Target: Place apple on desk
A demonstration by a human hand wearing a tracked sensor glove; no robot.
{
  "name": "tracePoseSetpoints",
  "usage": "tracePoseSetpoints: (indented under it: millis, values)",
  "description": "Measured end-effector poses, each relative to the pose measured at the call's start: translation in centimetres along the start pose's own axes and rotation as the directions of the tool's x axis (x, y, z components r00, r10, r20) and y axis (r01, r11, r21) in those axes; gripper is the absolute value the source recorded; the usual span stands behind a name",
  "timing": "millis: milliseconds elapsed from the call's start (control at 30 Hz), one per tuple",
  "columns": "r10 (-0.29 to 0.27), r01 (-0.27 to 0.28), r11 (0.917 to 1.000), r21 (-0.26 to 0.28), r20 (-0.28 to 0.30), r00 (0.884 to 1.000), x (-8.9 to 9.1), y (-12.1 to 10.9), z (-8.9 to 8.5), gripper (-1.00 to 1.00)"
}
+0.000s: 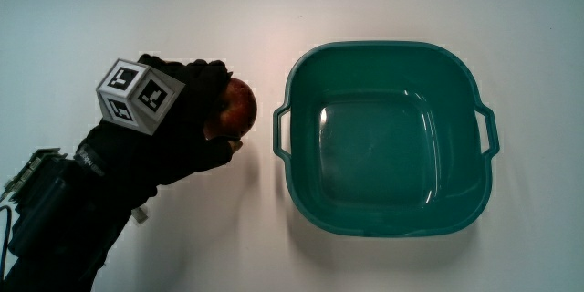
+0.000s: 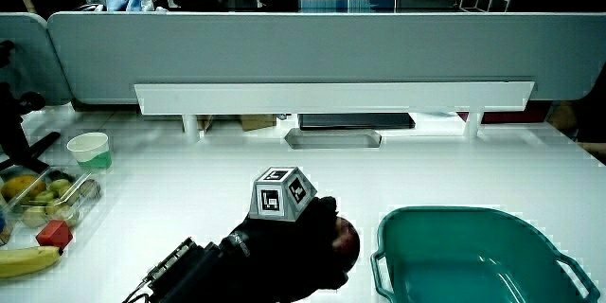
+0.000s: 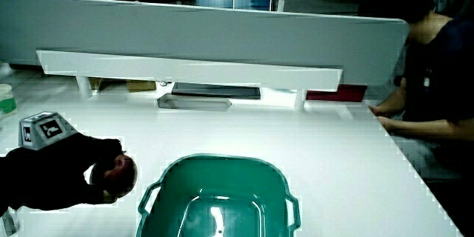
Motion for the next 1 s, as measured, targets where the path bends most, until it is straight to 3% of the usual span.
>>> tracePoseSetpoints:
  millis: [33, 100, 200, 267, 333, 567, 833, 1000]
  values:
    - [0.006, -0.006, 0.9999, -0.011, 0.024, 1.000, -0.4, 0.2, -0.4, 0.00]
    - [0.015, -0.015, 0.9998, -0.013, -0.005, 1.000, -0.7, 0.4, -0.7, 0.00]
    - [0.043, -0.042, 0.9984, -0.038, 0.010, 0.999, -1.6, 0.8, -1.8, 0.00]
    - [0.005, -0.006, 0.9994, -0.035, -0.045, 0.999, -1.9, 1.2, -2.5, 0.00]
    - [0.063, -0.066, 0.9955, -0.068, -0.044, 0.997, -1.6, 1.1, -2.6, 0.00]
    - [0.066, -0.070, 0.9925, -0.101, -0.036, 0.997, -2.5, 1.3, -3.9, 0.00]
    - [0.082, -0.081, 0.9890, -0.123, -0.004, 0.997, -3.5, 1.4, -4.7, 0.00]
    - [0.085, -0.086, 0.9889, -0.121, -0.013, 0.996, -3.4, 1.3, -4.4, 0.00]
